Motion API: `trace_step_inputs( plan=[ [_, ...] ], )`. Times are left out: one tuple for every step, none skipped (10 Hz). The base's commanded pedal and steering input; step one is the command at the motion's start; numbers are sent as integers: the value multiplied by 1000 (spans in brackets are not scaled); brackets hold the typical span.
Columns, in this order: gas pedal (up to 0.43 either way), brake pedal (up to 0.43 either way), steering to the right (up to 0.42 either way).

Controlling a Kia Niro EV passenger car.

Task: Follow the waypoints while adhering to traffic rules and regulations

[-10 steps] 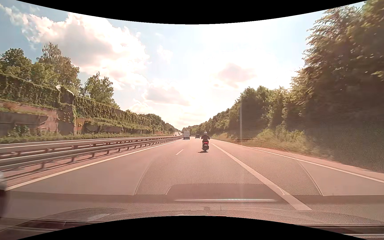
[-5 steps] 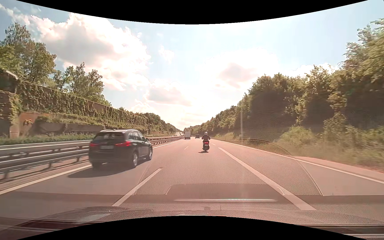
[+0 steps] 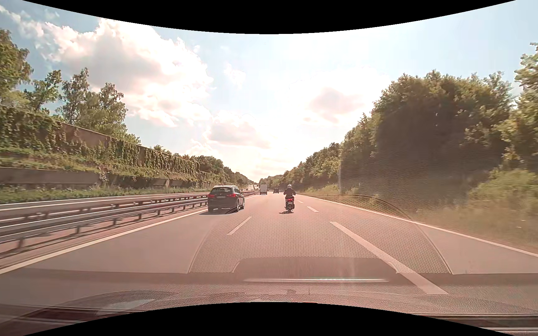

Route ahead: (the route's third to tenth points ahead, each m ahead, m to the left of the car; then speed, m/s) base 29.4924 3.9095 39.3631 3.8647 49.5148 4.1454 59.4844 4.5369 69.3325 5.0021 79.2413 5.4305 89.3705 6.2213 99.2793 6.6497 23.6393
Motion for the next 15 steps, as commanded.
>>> trace_step_inputs(
  plan=[
    [280, 12, -3],
    [280, 12, -3],
    [280, 12, -3],
    [280, 12, -2],
    [280, 12, -2],
    [280, 12, -2],
    [280, 12, -2],
    [280, 12, -2],
    [280, 12, -3],
    [280, 12, -3],
    [268, 12, -2],
    [268, 12, 0],
    [268, 12, 3],
    [260, 12, 3],
    [260, 12, 3]
  ],
)
